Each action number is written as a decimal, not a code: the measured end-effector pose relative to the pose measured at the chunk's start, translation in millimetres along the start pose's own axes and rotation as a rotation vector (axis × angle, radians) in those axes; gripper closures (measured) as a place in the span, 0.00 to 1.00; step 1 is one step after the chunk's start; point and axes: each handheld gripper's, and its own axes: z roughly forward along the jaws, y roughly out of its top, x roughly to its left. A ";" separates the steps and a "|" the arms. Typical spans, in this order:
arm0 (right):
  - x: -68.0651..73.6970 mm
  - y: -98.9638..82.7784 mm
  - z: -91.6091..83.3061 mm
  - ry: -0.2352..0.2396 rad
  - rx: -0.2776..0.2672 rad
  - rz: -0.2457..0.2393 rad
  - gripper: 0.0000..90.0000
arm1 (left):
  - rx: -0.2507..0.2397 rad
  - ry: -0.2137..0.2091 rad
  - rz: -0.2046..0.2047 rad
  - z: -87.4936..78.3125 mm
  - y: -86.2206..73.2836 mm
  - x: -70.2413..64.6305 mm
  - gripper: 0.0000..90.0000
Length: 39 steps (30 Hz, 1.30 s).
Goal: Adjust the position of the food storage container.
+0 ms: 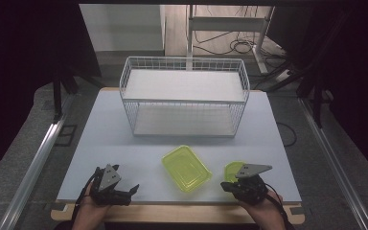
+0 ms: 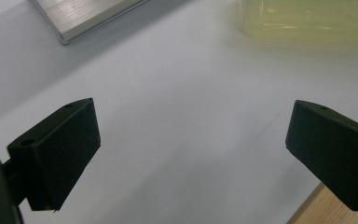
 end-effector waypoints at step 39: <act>-61.7 -20.3 -22.7 -0.117 -0.072 0.166 1.00 | 0.013 -0.004 0.029 2.9 0.5 -3.2 0.03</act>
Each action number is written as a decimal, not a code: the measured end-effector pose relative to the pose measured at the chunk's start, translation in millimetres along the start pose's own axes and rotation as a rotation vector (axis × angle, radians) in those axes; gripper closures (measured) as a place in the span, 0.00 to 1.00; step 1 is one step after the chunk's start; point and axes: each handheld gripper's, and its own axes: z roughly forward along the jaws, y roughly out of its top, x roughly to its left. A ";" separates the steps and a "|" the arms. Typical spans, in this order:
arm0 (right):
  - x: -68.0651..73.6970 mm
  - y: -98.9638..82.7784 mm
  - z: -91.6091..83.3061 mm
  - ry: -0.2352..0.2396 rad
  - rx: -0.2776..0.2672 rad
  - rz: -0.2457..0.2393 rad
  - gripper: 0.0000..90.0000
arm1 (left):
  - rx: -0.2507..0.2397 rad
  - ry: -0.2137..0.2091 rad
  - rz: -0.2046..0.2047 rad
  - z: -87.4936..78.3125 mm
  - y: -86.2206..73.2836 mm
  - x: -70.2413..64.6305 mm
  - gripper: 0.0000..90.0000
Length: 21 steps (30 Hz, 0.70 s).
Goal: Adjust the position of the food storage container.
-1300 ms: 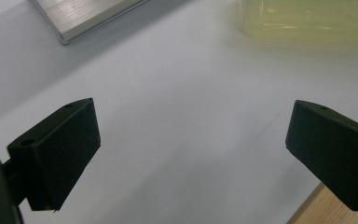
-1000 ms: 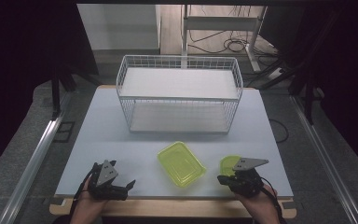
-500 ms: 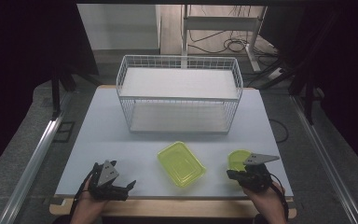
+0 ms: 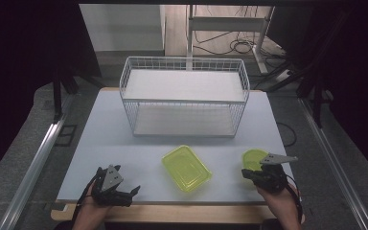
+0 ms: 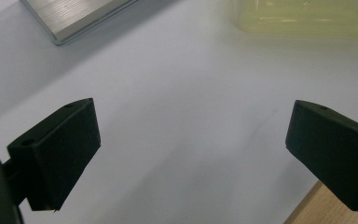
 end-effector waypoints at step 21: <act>-27.3 -4.3 -8.7 -0.073 -0.035 0.053 1.00 | -0.018 -0.022 0.032 1.7 -0.1 -2.5 0.03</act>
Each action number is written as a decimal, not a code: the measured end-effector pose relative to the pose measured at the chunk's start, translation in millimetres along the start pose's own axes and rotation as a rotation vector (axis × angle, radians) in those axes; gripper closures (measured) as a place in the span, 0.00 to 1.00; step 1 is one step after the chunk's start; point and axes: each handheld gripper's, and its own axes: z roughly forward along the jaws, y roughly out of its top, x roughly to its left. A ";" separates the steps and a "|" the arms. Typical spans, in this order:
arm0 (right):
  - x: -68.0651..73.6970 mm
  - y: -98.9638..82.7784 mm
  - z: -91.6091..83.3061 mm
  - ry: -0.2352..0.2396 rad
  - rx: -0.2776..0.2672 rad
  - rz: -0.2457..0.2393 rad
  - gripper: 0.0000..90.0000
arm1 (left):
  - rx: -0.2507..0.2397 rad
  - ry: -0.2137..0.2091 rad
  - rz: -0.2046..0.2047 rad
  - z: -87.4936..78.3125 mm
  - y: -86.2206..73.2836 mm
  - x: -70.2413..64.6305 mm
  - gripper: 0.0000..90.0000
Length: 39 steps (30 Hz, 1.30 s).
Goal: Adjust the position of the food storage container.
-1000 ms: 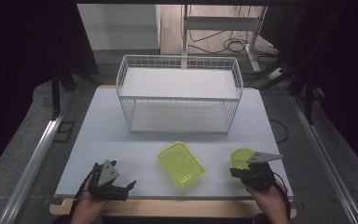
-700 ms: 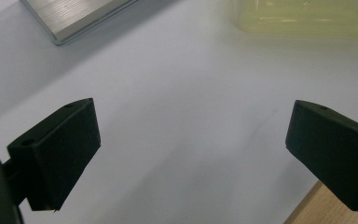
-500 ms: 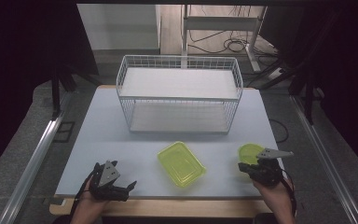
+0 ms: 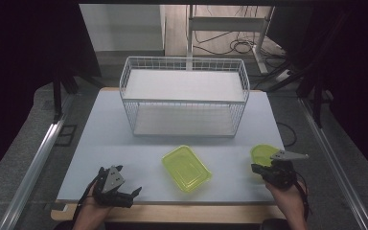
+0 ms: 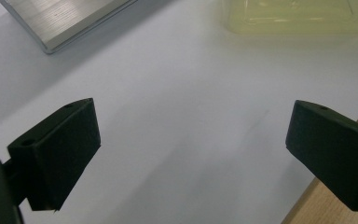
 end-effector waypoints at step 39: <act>81.6 3.6 36.9 0.214 0.034 -0.170 0.99 | 0.065 -0.167 0.004 81.1 67.9 32.4 0.96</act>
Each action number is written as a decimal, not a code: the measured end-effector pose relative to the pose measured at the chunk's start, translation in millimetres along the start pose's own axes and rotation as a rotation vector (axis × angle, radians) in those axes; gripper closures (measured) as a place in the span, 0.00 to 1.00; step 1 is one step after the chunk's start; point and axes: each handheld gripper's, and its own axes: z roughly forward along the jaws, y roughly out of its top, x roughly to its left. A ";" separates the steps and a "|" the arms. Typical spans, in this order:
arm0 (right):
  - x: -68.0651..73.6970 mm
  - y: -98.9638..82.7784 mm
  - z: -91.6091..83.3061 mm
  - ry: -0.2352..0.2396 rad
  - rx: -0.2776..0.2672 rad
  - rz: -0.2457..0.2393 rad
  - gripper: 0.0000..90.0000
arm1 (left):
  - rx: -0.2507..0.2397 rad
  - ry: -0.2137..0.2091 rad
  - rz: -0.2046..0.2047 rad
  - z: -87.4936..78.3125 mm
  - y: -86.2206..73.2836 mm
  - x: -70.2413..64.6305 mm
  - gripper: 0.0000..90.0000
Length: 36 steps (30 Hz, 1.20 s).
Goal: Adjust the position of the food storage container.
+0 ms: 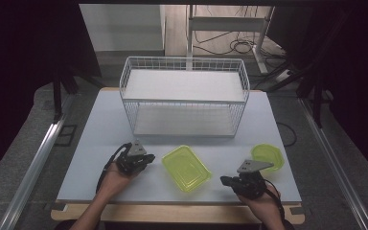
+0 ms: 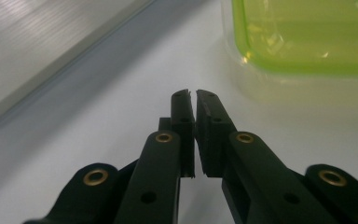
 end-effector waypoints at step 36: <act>-9.6 13.2 31.4 -0.028 0.086 0.007 0.99 | 0.079 -0.077 0.076 1.8 7.3 -24.3 0.93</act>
